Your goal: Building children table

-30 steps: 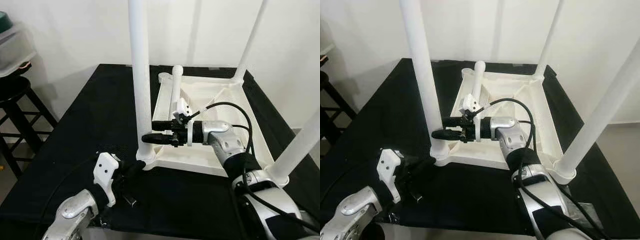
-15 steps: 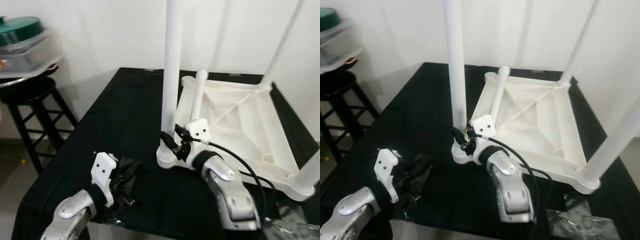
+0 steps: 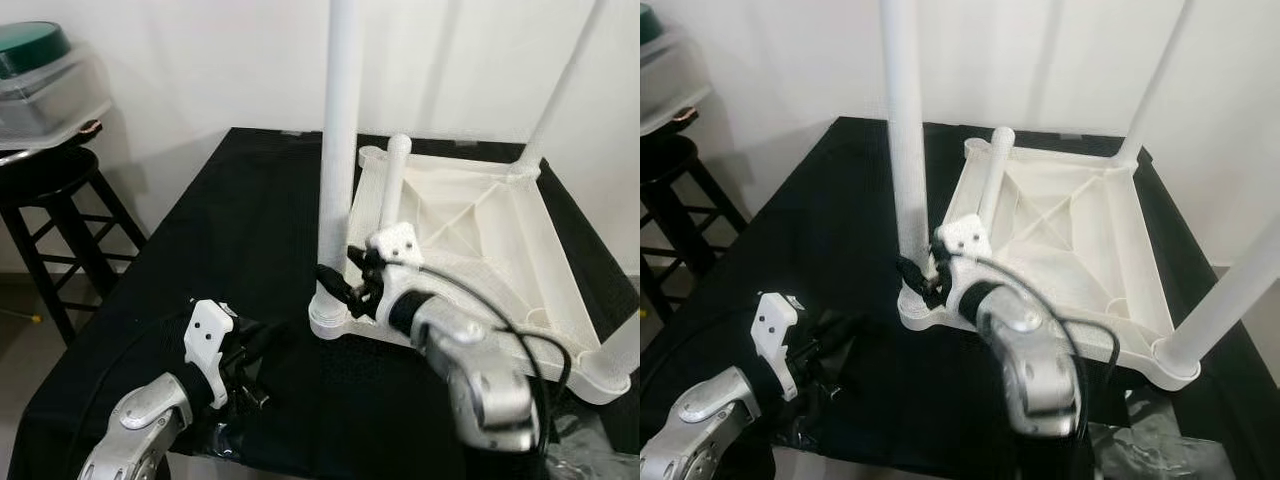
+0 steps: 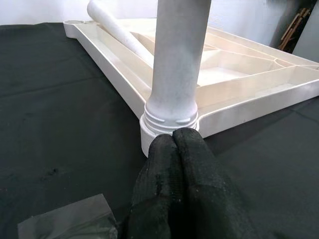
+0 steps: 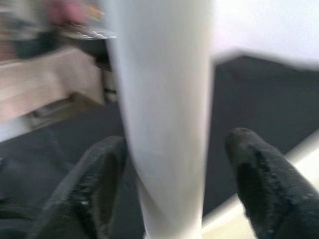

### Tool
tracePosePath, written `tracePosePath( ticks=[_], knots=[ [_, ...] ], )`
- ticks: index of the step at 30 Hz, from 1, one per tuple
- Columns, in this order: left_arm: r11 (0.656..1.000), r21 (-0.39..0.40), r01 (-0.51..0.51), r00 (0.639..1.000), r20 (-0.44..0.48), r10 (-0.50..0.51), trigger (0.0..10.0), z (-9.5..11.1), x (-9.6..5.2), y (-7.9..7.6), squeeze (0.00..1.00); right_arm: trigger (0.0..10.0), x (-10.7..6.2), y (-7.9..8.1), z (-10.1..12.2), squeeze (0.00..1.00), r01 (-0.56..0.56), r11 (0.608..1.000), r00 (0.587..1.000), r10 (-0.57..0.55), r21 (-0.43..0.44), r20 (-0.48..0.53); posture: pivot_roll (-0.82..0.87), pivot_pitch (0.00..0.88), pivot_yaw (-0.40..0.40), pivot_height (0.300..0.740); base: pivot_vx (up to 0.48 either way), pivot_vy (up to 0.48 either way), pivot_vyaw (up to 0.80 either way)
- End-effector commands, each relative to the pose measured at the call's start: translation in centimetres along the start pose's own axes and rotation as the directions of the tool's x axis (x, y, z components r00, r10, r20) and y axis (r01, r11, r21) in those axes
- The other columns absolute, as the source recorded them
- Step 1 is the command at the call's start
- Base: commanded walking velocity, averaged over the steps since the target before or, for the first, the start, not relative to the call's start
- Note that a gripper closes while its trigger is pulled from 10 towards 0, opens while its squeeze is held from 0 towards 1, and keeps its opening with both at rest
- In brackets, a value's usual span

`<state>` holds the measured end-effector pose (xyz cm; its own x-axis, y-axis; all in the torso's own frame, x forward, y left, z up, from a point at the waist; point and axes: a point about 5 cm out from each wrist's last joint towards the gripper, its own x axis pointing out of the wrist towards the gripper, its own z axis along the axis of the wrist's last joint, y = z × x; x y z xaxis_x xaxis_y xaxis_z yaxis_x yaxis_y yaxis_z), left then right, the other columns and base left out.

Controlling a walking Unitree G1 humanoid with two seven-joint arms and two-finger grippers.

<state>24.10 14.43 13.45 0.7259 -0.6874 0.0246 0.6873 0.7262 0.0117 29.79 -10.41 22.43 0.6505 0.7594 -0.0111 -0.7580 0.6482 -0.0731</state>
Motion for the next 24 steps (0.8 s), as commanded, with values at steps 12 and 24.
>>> tracePosePath(
  ticks=[12,24],
  knots=[
    [1.000,-0.001,-0.001,1.000,-0.012,0.001,10.0,-0.5,0.2,-0.2,0.00,10.0,0.9,-3.2,0.4,0.00,-0.395,0.916,0.918,0.394,-0.064,-0.037,0.06,0.030,-0.028,0.740,0.000,0.000,0.00],
    [1.000,-0.004,0.001,1.000,-0.012,-0.001,10.0,-0.6,0.3,-0.5,0.00,0.0,2.3,-4.6,-2.2,0.00,-0.489,0.870,0.871,0.491,0.065,-0.021,0.07,0.024,-0.033,0.740,0.000,0.000,0.00]
  ],
)
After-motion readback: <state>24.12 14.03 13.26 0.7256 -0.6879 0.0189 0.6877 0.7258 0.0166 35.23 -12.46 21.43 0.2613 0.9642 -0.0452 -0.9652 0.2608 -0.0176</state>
